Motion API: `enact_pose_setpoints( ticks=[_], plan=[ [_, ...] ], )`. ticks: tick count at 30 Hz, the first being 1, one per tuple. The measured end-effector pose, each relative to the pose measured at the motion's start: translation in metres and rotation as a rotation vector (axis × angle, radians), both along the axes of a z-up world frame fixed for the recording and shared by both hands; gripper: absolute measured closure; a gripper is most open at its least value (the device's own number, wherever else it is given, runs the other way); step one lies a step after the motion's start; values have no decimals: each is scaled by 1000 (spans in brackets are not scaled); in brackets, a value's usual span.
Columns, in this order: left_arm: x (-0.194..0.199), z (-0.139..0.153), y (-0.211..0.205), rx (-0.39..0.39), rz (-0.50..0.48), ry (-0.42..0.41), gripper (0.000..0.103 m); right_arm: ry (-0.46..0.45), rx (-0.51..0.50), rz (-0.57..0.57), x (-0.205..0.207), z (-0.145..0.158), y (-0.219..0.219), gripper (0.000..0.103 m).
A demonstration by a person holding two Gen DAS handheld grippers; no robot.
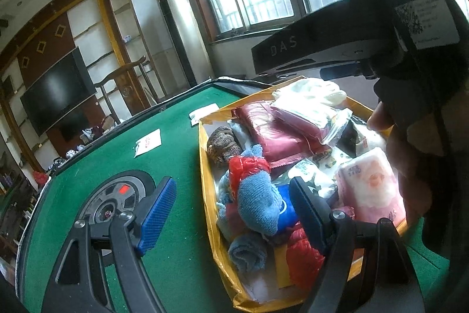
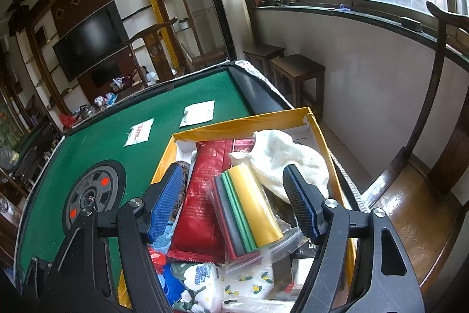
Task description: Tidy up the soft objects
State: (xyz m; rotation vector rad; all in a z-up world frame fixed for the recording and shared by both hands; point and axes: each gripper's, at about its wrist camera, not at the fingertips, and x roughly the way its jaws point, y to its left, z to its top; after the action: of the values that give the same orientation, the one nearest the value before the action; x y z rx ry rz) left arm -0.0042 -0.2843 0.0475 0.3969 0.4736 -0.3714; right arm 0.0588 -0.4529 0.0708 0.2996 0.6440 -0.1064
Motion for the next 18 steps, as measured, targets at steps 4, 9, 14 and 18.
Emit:
enact_pose_setpoints(
  ticks=[4,9,14,18],
  plan=[
    [1,3,7,-35,-7,17,23,-7,-1,-29,-3,-3,-1,32],
    [5,6,17,-57,-14,55,23,9,6,-110,-21,-11,-8,32],
    [11,6,25,-71,-5,95,23,-39,1,-195,-59,-6,-11,31],
    [11,8,34,-93,-2,94,23,-29,-45,-203,-80,-9,-3,31]
  ],
)
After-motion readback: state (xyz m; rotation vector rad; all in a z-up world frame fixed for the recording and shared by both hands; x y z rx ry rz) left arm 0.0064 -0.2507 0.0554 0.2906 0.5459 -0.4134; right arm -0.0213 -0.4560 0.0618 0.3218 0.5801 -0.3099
